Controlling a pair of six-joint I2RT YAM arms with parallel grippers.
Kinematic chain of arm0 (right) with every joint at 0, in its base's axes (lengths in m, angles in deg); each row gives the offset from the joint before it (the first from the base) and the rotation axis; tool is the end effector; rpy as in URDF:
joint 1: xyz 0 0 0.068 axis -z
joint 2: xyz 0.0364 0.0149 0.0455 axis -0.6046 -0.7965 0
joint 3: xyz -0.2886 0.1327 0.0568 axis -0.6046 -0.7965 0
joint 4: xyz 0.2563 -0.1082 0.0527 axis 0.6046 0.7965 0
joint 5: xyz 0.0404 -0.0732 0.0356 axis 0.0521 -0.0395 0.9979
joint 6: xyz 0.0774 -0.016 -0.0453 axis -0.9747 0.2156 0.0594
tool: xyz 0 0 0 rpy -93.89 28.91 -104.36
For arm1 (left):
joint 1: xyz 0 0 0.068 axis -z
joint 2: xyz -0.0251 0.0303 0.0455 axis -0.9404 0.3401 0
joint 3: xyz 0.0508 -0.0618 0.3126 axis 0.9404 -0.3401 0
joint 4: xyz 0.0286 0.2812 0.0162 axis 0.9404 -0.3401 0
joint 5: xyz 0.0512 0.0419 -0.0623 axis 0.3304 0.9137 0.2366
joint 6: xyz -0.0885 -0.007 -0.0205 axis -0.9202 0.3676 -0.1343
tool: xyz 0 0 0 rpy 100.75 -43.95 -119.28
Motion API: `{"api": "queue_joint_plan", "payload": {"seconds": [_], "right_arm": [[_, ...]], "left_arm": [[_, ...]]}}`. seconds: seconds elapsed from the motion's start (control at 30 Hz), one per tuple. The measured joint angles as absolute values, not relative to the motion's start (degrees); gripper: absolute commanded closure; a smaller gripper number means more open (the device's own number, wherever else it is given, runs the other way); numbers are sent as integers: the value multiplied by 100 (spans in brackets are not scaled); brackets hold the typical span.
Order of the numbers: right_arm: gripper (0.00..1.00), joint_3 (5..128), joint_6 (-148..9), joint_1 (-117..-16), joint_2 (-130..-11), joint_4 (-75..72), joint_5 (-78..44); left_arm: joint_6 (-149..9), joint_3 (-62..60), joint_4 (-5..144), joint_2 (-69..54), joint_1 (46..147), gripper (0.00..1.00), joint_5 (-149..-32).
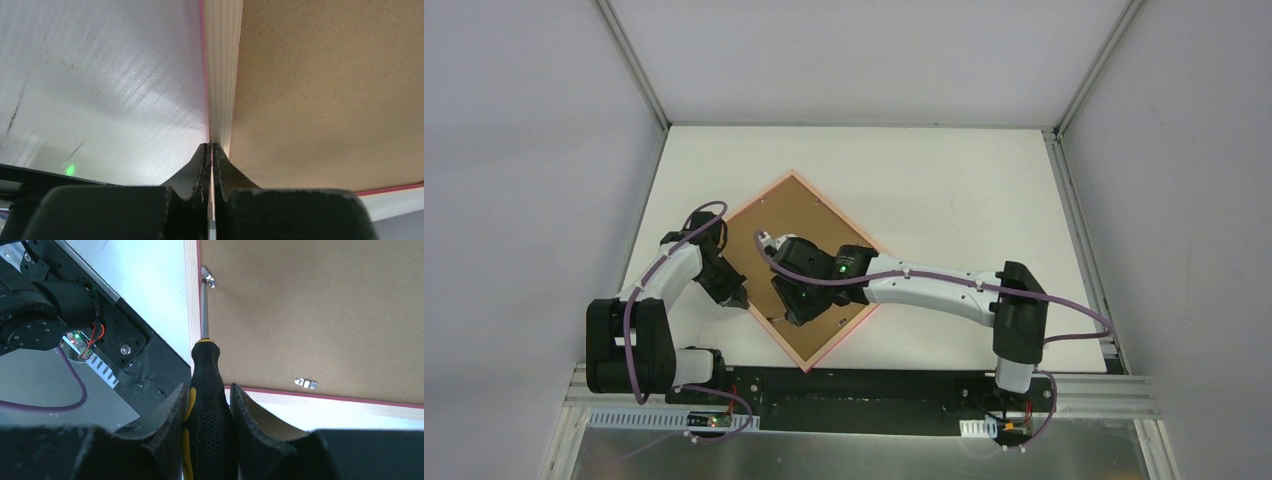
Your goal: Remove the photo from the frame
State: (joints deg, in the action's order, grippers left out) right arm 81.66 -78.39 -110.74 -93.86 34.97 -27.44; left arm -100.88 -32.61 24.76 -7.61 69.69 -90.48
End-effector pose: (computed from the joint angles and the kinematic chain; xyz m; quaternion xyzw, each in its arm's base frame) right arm 0.1370 0.4497 0.2930 -0.4479 0.8289 0.2189 0.2538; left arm 0.2294 -0.0102 0.1663 -0.3553 0.9246 -0.1101 0.0827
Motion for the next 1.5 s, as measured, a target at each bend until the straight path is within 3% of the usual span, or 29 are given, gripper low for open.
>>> {"api": "queue_joint_plan", "payload": {"seconds": [0.8, 1.0, 1.17, 1.5], "right_arm": [[100, 8762, -7537, -10770, -9578, 3901, -3066], [100, 8386, -7758, -9972, -8247, 3899, -3144], [100, 7136, -8064, -9172, -6699, 3936, -3295], [100, 5176, -8809, -8755, -5089, 4412, -3118]], "left_arm": [[-10099, -3250, 2467, -745, 6969, 100, -9046], [-10099, -3226, 2449, -719, 6969, 100, -9042], [-10097, -3210, 2436, -704, 6969, 100, -9031], [-10281, -3433, 2618, -1003, 7081, 100, -9046]]}}
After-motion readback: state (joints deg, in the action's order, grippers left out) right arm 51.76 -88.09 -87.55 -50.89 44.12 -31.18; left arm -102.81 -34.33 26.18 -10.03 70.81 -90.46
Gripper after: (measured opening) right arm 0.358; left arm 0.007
